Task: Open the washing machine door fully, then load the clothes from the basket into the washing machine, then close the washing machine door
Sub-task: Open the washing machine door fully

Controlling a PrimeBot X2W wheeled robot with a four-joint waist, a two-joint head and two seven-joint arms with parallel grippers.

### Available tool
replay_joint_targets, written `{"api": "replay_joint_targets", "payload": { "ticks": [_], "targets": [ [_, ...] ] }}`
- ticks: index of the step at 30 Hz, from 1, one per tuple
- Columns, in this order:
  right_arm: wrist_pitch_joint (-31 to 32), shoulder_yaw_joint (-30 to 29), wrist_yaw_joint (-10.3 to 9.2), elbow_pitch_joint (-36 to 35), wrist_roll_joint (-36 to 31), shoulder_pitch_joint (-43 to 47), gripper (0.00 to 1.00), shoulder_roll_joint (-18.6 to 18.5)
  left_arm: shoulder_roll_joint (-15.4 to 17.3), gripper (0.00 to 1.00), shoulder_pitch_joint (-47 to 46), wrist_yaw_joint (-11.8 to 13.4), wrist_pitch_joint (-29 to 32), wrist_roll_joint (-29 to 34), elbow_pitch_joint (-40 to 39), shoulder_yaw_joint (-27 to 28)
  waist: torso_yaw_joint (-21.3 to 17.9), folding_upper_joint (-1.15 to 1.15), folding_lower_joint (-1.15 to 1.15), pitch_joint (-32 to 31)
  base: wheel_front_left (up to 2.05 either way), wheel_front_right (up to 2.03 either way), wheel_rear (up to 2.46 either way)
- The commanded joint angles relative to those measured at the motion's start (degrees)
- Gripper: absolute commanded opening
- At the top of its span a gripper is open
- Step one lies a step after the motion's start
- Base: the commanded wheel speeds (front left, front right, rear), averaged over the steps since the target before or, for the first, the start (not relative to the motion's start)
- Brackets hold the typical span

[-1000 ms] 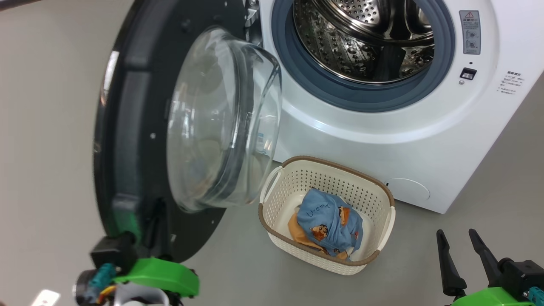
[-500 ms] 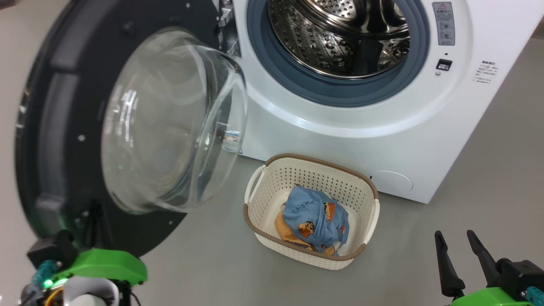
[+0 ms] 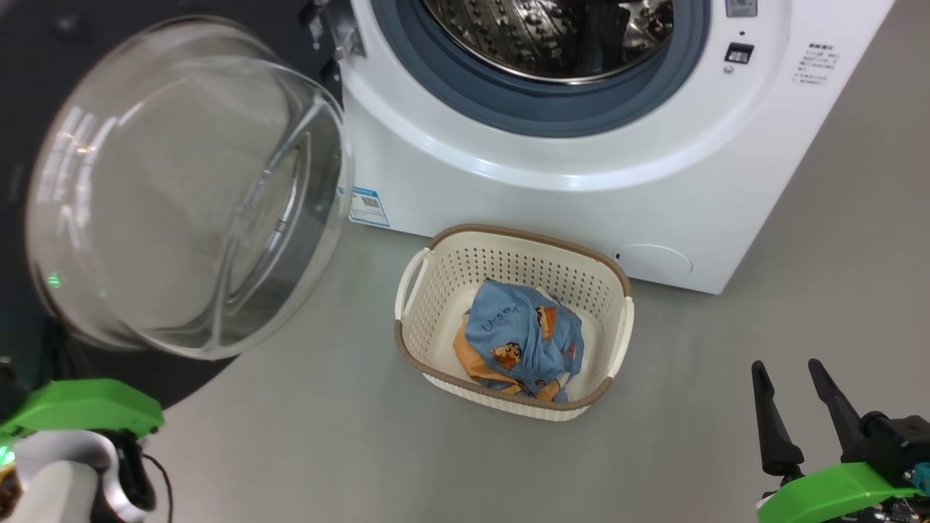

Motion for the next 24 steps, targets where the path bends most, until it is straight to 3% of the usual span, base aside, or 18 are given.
{"api": "replay_joint_targets", "payload": {
  "ticks": [1,12,24],
  "targets": [
    [0.0,1.0,0.25,-2.0,-0.8,-2.2,1.0,-0.9,3.5,0.0,-3.3,-0.3,-0.7,0.1,0.6,4.2,-1.3,0.0,0.0,1.7,0.0,0.0,0.0],
    [0.8,0.8,0.25,-3.1,-0.7,-2.6,1.0,-1.5,3.4,0.0,-6.2,-1.6,-0.8,3.5,6.6,11.8,-2.1,0.0,0.0,3.0,0.0,0.0,0.0],
    [1.2,0.8,0.25,-3.4,-0.9,-3.1,1.0,-1.7,3.8,0.0,-8.3,-4.1,-0.8,6.4,10.6,14.4,-2.4,0.0,0.0,3.8,0.0,0.0,0.0]
  ]
}}
